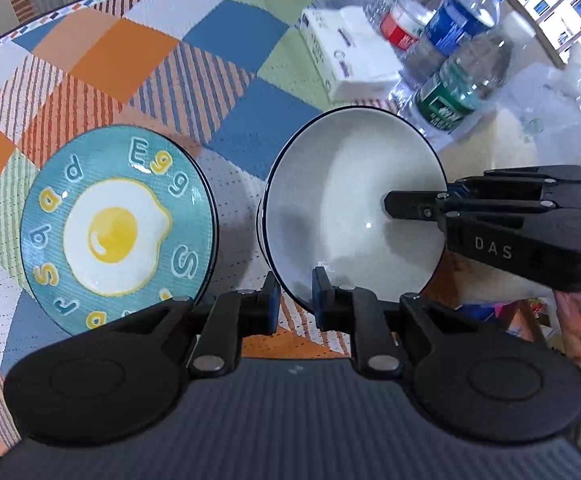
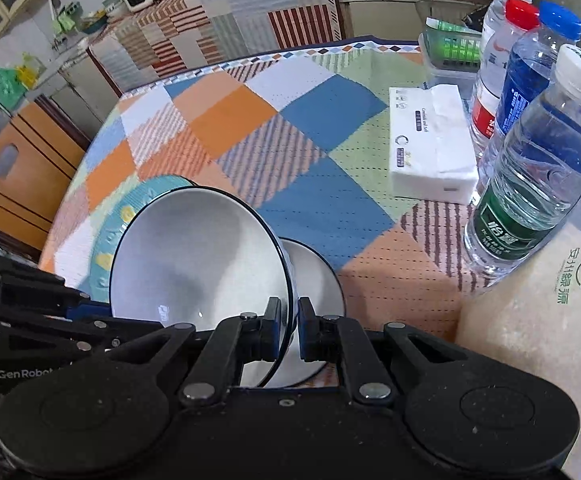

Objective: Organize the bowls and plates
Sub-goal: 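Carry the third bowl onto the bowl stack and open the left gripper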

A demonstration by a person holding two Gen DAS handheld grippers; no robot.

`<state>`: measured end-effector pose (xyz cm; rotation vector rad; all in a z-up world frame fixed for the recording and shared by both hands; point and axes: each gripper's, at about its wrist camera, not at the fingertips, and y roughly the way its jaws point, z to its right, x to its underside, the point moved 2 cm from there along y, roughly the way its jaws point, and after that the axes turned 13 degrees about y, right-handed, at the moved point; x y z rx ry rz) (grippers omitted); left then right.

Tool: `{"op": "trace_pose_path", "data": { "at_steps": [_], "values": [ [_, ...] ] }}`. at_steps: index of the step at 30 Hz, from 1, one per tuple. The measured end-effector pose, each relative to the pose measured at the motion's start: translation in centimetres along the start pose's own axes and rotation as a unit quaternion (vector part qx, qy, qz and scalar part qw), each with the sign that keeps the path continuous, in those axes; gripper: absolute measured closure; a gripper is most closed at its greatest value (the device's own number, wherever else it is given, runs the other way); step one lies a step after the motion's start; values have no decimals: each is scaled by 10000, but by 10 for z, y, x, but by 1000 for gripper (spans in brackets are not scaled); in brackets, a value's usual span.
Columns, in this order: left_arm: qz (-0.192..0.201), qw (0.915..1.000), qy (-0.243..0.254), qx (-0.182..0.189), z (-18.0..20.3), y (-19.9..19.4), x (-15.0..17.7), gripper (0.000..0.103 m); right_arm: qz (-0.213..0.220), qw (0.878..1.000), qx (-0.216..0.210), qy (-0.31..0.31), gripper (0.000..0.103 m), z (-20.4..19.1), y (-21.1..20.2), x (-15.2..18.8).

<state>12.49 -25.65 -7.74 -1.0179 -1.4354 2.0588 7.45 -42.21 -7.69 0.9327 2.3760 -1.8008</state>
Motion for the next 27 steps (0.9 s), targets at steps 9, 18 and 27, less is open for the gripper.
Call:
{"op": "trace_pose_path", "data": {
  "at_steps": [9,18,27],
  "values": [
    [-324,9992,-147,-171,2,30,2,88,-27,9991,245,-340,91,7,23,11],
    [-331,9992,-222,-71,6,47,4,84,392,9892,806,-1164,88,-1,30,23],
    [1,9982,329,-495,18,20,13,57,893,9742,1046,-1790,72,-9,28,40]
  ]
}}
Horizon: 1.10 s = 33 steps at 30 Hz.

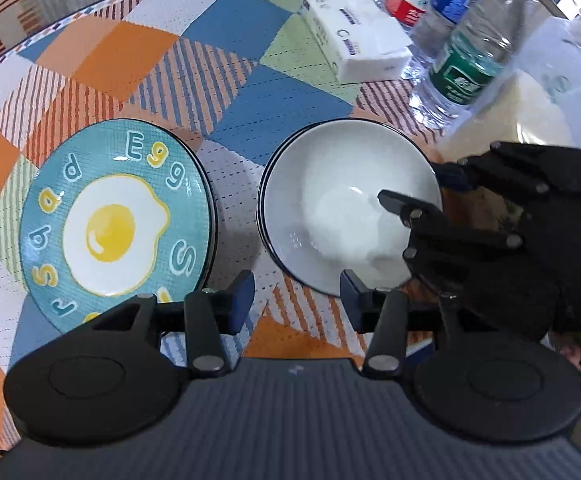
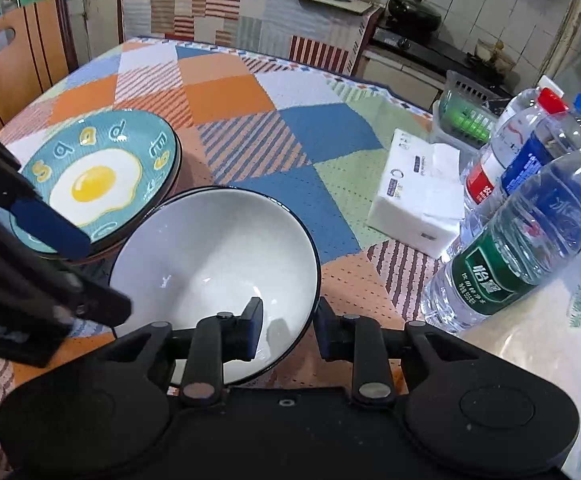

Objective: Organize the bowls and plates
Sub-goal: 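Carry the third bowl onto the bowl stack and open the left gripper, then grasp the rim of the stacked bowls with the left gripper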

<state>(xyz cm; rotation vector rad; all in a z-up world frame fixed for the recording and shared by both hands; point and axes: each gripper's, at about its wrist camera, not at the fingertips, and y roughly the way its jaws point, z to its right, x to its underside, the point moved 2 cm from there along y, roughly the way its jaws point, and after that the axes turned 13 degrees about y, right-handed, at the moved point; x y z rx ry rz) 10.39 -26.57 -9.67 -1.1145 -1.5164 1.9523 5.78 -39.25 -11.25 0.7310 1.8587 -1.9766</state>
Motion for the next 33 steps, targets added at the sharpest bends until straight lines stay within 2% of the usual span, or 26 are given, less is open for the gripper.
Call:
{"op": "trace_pose_path", "data": {
  "at_steps": [6,10,14,18,22,24,26,28,29,30,33],
  "values": [
    [145,9991,393,-11,5,-21,10,57,295,9995,-123,46,70,4,-35,3],
    [135,9988,442,130,4,-29,18,57,512,9985,-195,-92,69,3,-65,6],
    [250,9979,577,139,5,-36,26,57,589,9972,-458,2,61,4,-89,12],
    [426,9964,734,81,7,-41,35,57,638,9963,-577,-30,57,-3,-105,24],
    [635,9940,884,-114,7,-43,43,57,759,9929,-909,-147,41,-14,-118,38],
    [740,9935,862,-109,3,-43,46,57,821,9912,-1001,-281,40,-20,-122,46],
    [876,9932,765,-89,-1,-43,50,54,741,9898,-1160,-369,40,-25,-121,53],
    [817,9946,639,-73,-5,-40,53,47,613,9880,-1377,-325,40,-29,-117,58],
    [833,9948,592,-44,-7,-40,54,46,609,9875,-1424,-297,40,-32,-116,60],
    [912,9942,562,-30,-9,-41,56,46,613,9876,-1419,-277,40,-34,-114,62],
    [1167,9918,528,-14,-13,-40,58,33,535,9894,-1337,-193,35,-38,-99,66]
  ]
}}
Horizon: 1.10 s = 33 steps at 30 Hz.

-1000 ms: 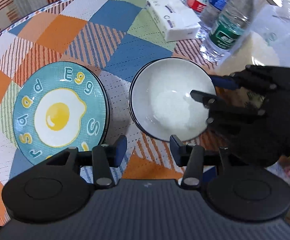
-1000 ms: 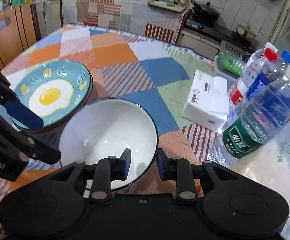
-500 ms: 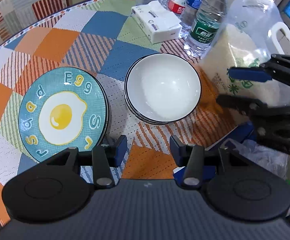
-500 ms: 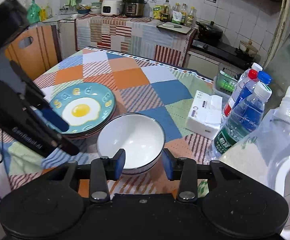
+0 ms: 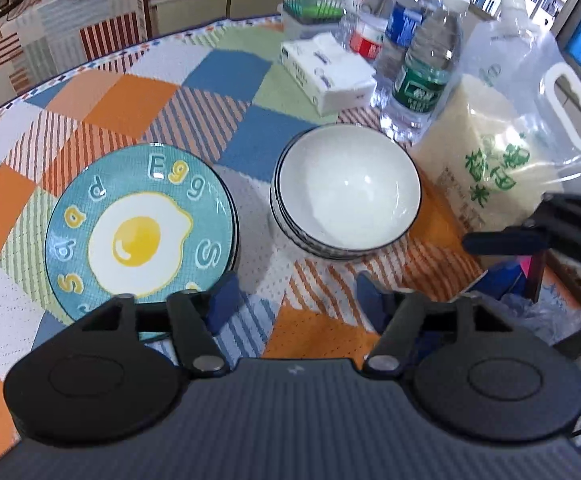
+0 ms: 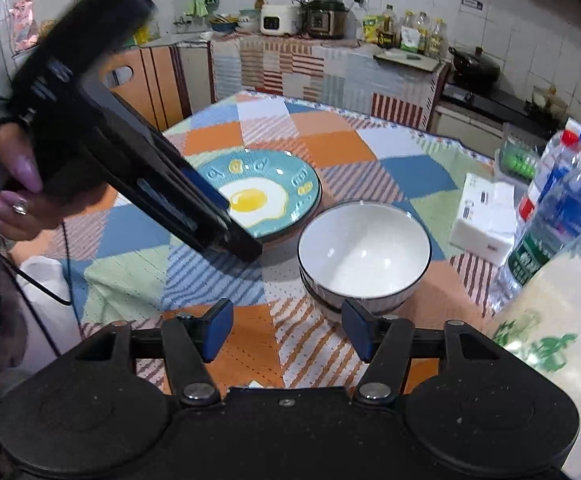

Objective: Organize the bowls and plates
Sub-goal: 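Grasp the rim of the stacked bowls with the left gripper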

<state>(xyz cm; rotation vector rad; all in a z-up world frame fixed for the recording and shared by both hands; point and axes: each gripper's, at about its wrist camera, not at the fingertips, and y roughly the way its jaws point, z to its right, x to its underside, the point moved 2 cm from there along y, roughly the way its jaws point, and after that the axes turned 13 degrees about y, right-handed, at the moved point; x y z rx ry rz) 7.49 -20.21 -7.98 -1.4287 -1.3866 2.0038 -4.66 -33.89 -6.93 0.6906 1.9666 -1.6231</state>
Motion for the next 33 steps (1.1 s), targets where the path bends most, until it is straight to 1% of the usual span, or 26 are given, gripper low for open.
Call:
{"op": "trace_pose_path", "data": {
  "at_steps": [1,2,3,4,5,6,8,10,11,13,15,18,20,21,22,23,24,26,27,30,33],
  "values": [
    [95,9999,-51,11,-2,1,1,29,-20,10000,49,61,30,2,6,2],
    [187,9998,-100,37,-4,3,1,28,-55,9998,137,142,27,5,13,5],
    [274,9995,-142,81,-7,6,1,25,-98,9994,224,246,26,10,23,7],
    [351,9991,-173,141,-10,9,1,21,-128,9989,301,323,22,15,34,7],
    [415,9987,-212,197,-13,12,1,19,-142,9984,391,377,14,18,43,10],
    [470,9982,-272,260,-16,17,1,17,-116,9981,443,400,12,22,51,12],
    [523,9962,-519,460,-22,26,0,17,-39,9975,593,385,11,27,69,16],
    [548,9917,-872,768,-29,36,-1,17,-96,9976,634,253,11,30,86,19],
    [521,9889,-1041,921,-32,42,-1,17,-141,9977,630,220,11,31,94,19],
    [430,9851,-1250,1102,-34,52,-4,18,-122,9975,655,219,11,33,106,17],
    [355,9842,-1292,1158,-33,61,-7,20,-67,9966,704,413,8,39,114,15],
    [289,9849,-1303,1106,-30,71,-12,21,-10,9935,626,955,8,56,122,11],
    [261,9858,-1299,1031,-29,78,-16,23,-9,9919,438,1188,6,64,126,11],
    [209,9863,-1292,1004,-28,83,-18,27,-19,9920,353,1213,6,66,129,11],
    [100,9868,-1259,1017,-27,89,-21,36,-12,9924,331,1182,6,67,133,11],
    [-20,9868,-1263,1018,-27,96,-23,42,13,9932,327,1119,6,66,137,12],
    [-71,9865,-1355,916,-28,101,-24,47,57,9938,303,1066,6,66,140,14],
    [-82,9855,-1465,856,-32,108,-22,55,151,9941,260,1043,6,66,146,15],
    [-82,9850,-1504,840,-34,110,-19,63,217,9943,233,1017,6,66,148,16],
    [13,9807,-1712,945,-41,112,-13,65,398,9951,191,884,5,64,150,20],
    [103,9817,-1678,889,-39,112,-11,65,577,9951,131,786,5,65,151,24]
  ]
}}
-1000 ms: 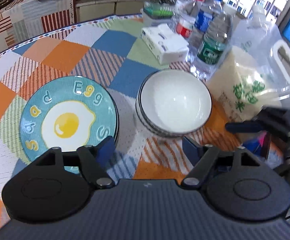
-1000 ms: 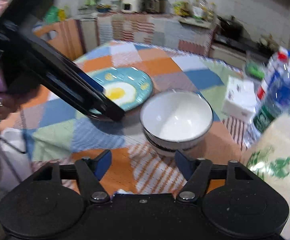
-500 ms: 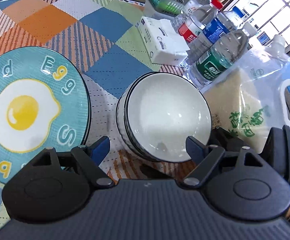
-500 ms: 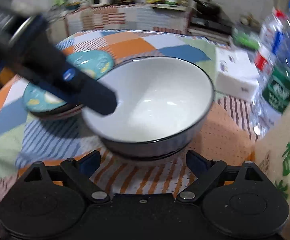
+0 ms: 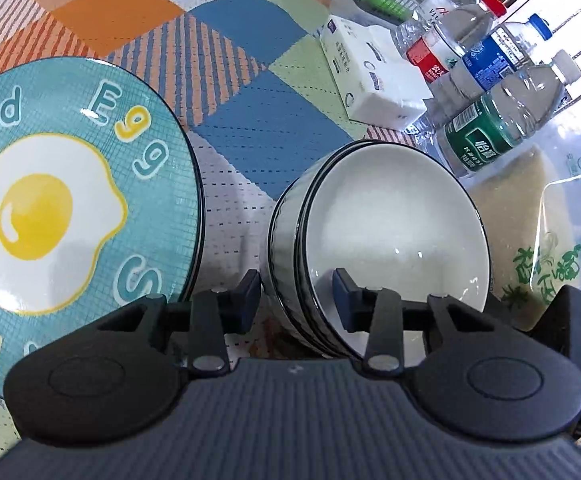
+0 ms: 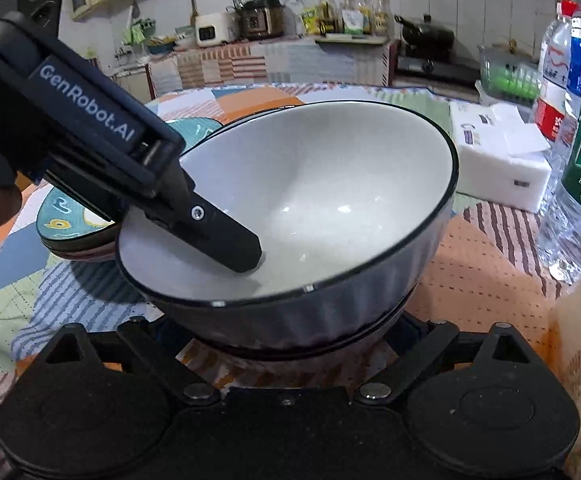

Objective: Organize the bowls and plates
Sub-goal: 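Grasp the rim of the stacked bowls with the left gripper, then carry the bowl stack onto the blue egg plate and open the left gripper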

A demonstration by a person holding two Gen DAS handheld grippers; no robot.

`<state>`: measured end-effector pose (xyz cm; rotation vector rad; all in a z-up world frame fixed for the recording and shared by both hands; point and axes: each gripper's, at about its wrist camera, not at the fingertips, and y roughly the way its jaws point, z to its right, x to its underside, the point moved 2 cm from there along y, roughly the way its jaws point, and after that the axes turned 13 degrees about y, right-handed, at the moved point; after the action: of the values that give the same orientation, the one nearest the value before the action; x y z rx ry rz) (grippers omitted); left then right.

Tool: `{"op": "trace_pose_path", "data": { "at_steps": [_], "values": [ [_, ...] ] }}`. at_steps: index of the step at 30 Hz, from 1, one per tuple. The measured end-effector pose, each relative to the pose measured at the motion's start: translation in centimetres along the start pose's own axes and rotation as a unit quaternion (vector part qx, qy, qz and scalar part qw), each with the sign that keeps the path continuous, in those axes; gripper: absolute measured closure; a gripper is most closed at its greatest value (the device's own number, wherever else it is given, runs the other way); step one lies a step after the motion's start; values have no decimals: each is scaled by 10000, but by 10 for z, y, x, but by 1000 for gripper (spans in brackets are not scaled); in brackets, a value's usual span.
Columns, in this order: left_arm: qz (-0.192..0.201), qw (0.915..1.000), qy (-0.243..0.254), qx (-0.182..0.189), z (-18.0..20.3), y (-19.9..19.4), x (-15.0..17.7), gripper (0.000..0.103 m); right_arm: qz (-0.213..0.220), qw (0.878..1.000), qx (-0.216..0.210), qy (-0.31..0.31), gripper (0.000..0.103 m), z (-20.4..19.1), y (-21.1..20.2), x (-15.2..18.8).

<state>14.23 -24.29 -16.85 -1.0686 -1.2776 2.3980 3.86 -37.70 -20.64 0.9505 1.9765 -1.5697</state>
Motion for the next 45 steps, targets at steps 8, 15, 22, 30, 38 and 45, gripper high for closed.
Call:
{"op": "trace_pose_path", "data": {
  "at_steps": [8,15,22,30,38,45],
  "values": [
    [111,9997,214,29,3,-5,8,65,5,9999,-96,-77,6,1,-3,2],
    [254,9985,480,16,10,-17,12,65,139,9995,-119,-240,6,-3,-11,5],
    [330,9977,582,56,16,-45,8,65,332,9987,-121,-371,6,-17,-31,-6],
    [466,9957,786,-142,19,-98,5,65,455,9973,-227,-528,7,-47,-52,-29],
    [510,9942,838,-437,16,-148,5,64,440,9940,-546,-840,7,-81,-67,-47],
    [703,9943,559,-573,-12,-180,11,64,533,9877,-811,-1224,7,-111,-60,-62]
  ]
}}
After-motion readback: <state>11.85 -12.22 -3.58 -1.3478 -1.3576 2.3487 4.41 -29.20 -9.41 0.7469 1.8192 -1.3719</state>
